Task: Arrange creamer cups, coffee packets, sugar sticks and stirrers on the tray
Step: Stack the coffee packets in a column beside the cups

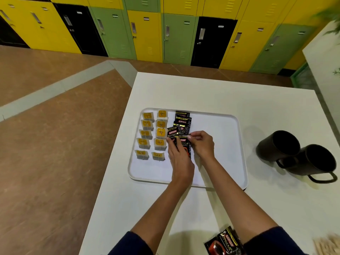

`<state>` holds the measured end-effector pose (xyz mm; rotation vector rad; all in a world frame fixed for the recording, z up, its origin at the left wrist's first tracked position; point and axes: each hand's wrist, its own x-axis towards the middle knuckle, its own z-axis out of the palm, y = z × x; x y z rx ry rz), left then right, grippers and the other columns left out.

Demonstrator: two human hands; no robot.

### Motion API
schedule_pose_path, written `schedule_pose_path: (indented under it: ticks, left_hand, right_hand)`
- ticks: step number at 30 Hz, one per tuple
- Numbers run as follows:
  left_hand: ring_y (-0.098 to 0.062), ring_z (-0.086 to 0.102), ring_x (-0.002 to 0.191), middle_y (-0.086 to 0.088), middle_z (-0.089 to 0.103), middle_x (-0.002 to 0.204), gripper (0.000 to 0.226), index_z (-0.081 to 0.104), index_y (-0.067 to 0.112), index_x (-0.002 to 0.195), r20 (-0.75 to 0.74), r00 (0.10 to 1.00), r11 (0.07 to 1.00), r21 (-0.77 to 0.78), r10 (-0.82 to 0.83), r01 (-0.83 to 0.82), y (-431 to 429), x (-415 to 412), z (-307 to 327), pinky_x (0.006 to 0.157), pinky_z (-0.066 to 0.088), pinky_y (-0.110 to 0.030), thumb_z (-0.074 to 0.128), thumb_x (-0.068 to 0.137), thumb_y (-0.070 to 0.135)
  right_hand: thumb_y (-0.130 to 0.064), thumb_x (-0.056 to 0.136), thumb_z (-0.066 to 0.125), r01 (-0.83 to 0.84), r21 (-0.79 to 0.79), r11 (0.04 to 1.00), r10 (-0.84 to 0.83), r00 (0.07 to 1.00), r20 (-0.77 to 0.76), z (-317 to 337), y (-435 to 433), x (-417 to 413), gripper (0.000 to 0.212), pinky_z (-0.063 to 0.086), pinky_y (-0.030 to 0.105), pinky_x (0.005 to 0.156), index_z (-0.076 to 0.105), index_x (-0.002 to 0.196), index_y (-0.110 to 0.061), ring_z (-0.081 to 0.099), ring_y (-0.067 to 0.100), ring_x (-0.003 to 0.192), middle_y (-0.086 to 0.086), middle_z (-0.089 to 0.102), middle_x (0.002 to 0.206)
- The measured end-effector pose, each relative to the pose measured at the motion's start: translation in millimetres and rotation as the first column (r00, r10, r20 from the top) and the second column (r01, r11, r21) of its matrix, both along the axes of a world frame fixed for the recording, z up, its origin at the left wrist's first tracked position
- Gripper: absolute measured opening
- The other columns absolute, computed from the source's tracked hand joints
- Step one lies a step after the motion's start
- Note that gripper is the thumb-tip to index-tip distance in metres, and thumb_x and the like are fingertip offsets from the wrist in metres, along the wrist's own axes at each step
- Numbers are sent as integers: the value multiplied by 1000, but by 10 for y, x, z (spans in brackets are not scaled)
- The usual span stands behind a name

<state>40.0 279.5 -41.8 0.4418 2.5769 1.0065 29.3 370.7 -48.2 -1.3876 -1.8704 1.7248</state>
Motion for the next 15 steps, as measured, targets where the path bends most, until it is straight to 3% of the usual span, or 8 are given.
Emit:
schedule_pose_path:
  ticks: [9, 15]
  left_hand:
    - [-24, 23, 139, -7, 18, 153, 61, 28, 11, 143, 4, 1000, 996, 90, 23, -23, -4, -36, 51, 114, 27, -39, 47, 87, -5]
    - [-28, 37, 130, -6, 22, 150, 54, 31, 12, 141, 41, 997, 986, 150, 60, -65, -17, -51, 57, 108, 35, -44, 46, 90, -1]
  right_hand:
    - [-14, 82, 71, 35, 28, 999, -36, 999, 23, -26, -21, -2, 7, 55, 37, 84, 65, 86, -15, 66, 20, 85, 0, 67, 85]
    - [-14, 82, 71, 35, 38, 999, -36, 999, 8, -26, -64, -34, 7, 56, 44, 85, 65, 85, -15, 68, 24, 86, 3, 68, 85]
